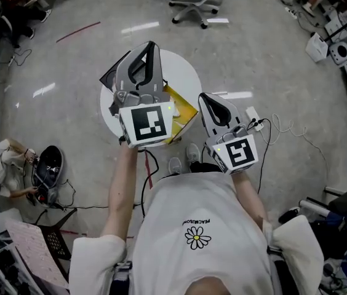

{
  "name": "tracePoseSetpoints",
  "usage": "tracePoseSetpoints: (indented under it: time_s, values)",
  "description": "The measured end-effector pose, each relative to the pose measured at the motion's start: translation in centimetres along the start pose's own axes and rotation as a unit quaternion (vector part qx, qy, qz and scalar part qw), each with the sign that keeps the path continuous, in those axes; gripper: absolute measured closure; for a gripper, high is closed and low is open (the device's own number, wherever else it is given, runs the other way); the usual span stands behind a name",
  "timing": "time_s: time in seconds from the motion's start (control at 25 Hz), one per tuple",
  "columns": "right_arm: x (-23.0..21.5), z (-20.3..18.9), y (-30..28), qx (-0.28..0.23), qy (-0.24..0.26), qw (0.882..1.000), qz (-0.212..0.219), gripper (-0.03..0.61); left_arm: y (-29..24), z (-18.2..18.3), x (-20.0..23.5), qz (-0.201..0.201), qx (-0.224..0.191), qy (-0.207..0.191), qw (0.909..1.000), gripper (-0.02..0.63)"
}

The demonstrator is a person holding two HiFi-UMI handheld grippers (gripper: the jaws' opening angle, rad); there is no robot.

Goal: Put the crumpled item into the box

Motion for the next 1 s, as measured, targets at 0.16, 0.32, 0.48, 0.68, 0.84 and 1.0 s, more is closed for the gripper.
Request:
tracePoseSetpoints:
  time_s: [0.16, 0.32, 0.48, 0.68, 0.84, 1.0]
  values:
    - [-0.2, 0.4, -0.7, 0.002, 0.022, 1.0, 0.003, 0.578, 3.0, 1.5, 2.1, 0.037, -0.014, 0.003, 0.9992, 0.611]
    - [0.1, 0.6, -1.2, 0.006, 0.037, 0.999, 0.007, 0.578, 6.2, 0.3, 3.8, 0.104, 0.004, 0.095, 0.99, 0.612]
    - [0.5, 1.0, -1.6, -0.003, 0.04, 0.999, 0.011, 0.578, 8.4, -1.7, 4.4, 0.145, 0.017, 0.166, 0.9751, 0.612]
    - [0.5, 0.7, -1.7, 0.003, 0.035, 0.999, 0.002, 0.578, 10.8, -5.0, 3.5, 0.133, 0.052, 0.193, 0.9708, 0.612]
    - [0.4, -0.5, -1.6, 0.029, 0.019, 0.999, -0.006, 0.578, 11.6, -7.5, 3.3, 0.136, 0.088, 0.188, 0.9688, 0.612]
    - [0.8, -1.3, -1.2, 0.047, 0.02, 0.999, -0.001, 0.578, 11.7, -8.6, 3.3, 0.145, 0.1, 0.183, 0.9673, 0.613]
Point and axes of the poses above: the fingertips, and each gripper's own axes: y backward along the fingers, x to its left, z out of its top, the point moved 3 cm from there along y, backward along the fingers, and after that the axes turned 13 degrees about z, right-handed, at the moved point
